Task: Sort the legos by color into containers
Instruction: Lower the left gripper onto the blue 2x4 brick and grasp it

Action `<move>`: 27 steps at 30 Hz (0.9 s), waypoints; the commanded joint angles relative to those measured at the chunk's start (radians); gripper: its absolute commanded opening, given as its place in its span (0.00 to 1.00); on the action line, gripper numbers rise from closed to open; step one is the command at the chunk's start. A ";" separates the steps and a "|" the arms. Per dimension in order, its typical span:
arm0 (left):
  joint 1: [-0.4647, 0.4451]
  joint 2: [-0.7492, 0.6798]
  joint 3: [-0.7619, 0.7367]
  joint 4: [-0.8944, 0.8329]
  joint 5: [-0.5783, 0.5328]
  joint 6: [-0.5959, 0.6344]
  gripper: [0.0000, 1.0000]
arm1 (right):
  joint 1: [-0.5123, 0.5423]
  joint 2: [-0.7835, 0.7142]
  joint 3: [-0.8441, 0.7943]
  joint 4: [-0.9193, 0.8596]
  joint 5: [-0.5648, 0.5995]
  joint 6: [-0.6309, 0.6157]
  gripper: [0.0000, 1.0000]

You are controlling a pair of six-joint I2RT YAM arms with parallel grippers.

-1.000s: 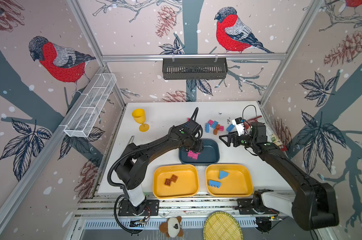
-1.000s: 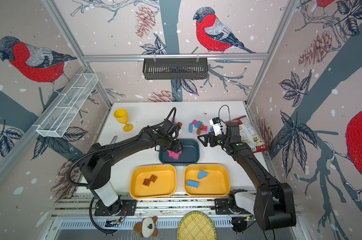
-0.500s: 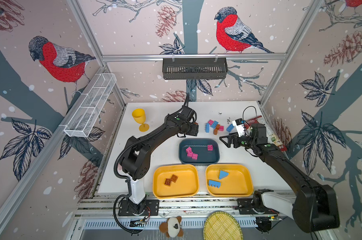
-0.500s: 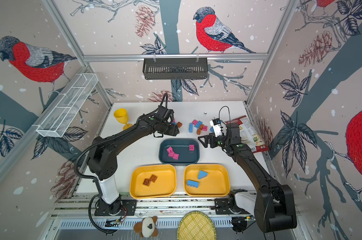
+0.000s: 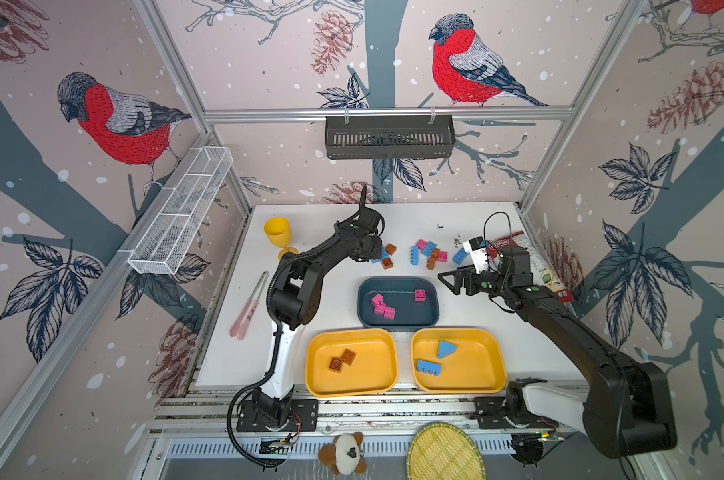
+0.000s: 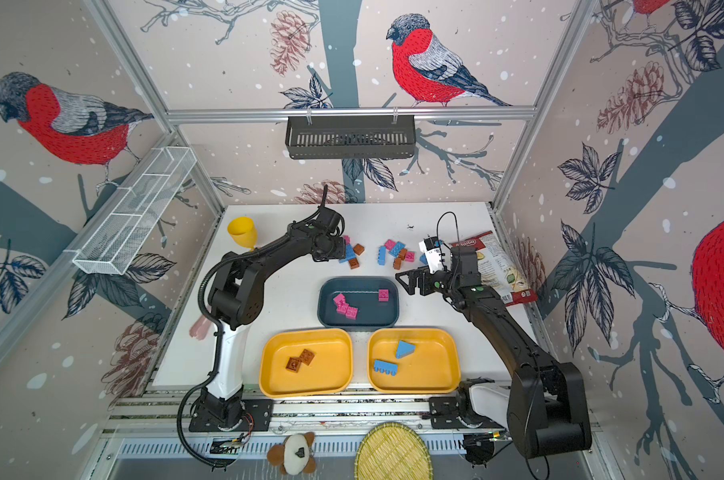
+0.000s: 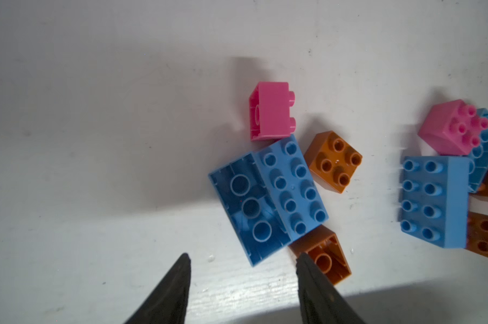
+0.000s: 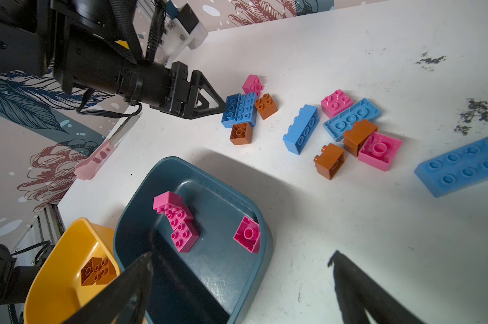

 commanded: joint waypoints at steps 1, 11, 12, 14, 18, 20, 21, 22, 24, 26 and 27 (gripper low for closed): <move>0.002 0.022 0.019 0.013 0.006 -0.030 0.61 | 0.000 0.004 0.007 0.016 0.003 -0.009 0.99; 0.004 0.098 0.077 0.013 -0.012 -0.055 0.60 | -0.002 0.009 0.004 0.021 -0.002 -0.009 1.00; 0.004 0.100 0.077 0.013 -0.017 -0.054 0.60 | -0.002 0.009 0.004 0.021 -0.003 -0.009 1.00; 0.006 0.101 0.079 0.000 -0.038 -0.051 0.59 | -0.002 0.008 0.004 0.020 -0.003 -0.010 0.99; 0.005 0.085 0.066 -0.020 -0.074 -0.034 0.57 | -0.004 0.005 0.003 0.021 -0.003 -0.011 0.99; 0.006 0.077 0.062 -0.025 -0.095 -0.027 0.57 | -0.004 0.008 0.004 0.022 -0.005 -0.011 0.99; 0.006 0.077 0.061 -0.032 -0.105 -0.021 0.57 | -0.004 0.009 0.004 0.022 -0.006 -0.009 0.99; 0.005 0.076 0.062 -0.038 -0.116 -0.016 0.56 | -0.004 0.010 0.004 0.024 -0.009 -0.009 0.99; 0.005 0.074 0.065 -0.056 -0.140 -0.004 0.56 | -0.004 0.009 0.005 0.022 -0.009 -0.009 0.99; 0.006 0.068 0.064 -0.069 -0.160 0.003 0.56 | -0.002 0.007 0.005 0.022 -0.009 -0.009 1.00; 0.006 0.061 0.063 -0.071 -0.161 0.006 0.56 | -0.004 0.005 0.006 0.021 -0.009 -0.009 1.00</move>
